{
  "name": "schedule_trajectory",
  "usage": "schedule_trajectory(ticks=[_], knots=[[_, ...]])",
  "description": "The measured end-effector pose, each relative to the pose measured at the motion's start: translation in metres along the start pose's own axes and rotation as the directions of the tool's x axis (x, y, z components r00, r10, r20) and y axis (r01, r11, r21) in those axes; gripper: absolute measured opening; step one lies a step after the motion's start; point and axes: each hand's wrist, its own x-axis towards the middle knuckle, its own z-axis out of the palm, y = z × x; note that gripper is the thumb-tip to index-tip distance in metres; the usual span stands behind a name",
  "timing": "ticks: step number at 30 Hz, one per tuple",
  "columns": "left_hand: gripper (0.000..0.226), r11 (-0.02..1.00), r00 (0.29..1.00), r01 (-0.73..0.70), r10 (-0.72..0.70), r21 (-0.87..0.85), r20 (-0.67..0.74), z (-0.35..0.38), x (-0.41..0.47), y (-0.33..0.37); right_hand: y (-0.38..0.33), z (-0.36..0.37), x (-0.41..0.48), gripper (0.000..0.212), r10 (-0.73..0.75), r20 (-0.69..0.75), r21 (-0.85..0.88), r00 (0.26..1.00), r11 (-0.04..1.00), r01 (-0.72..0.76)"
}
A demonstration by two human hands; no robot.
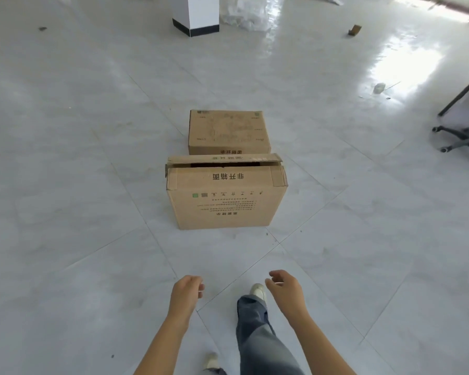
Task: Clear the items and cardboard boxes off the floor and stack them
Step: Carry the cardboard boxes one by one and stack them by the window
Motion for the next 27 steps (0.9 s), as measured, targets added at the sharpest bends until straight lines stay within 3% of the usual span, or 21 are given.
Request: schedule_trajectory(ticks=[7,12,16,19,23,27], knots=[[0.017,0.997,0.991,-0.079,0.079,-0.001,-0.106,0.030,0.107,0.101,-0.084,-0.024,0.138,0.033,-0.104,0.027,0.010,0.994,0.995,0.104],[0.019,0.998,0.983,-0.060,0.058,-0.008,-0.174,0.067,0.171,0.163,-0.141,-0.056,0.232,0.033,-0.145,0.029,-0.005,0.989,0.989,0.145],[0.018,0.996,0.985,-0.032,0.045,0.081,-0.166,0.086,0.201,0.186,-0.165,-0.061,0.291,0.034,-0.146,-0.014,-0.017,0.989,0.989,0.146],[0.019,0.988,0.976,0.025,0.009,0.152,-0.217,0.082,0.226,0.182,-0.179,-0.053,0.326,0.035,-0.165,0.035,-0.128,0.986,0.977,0.168],[0.022,0.967,0.972,0.110,-0.057,0.229,-0.229,0.081,0.274,0.191,-0.192,-0.040,0.374,0.038,-0.130,0.158,-0.399,0.979,0.898,0.184],[0.018,0.874,0.987,0.113,-0.043,0.473,-0.157,0.083,0.348,0.209,-0.206,-0.012,0.437,0.042,-0.089,0.138,-0.519,0.986,0.842,0.149]])
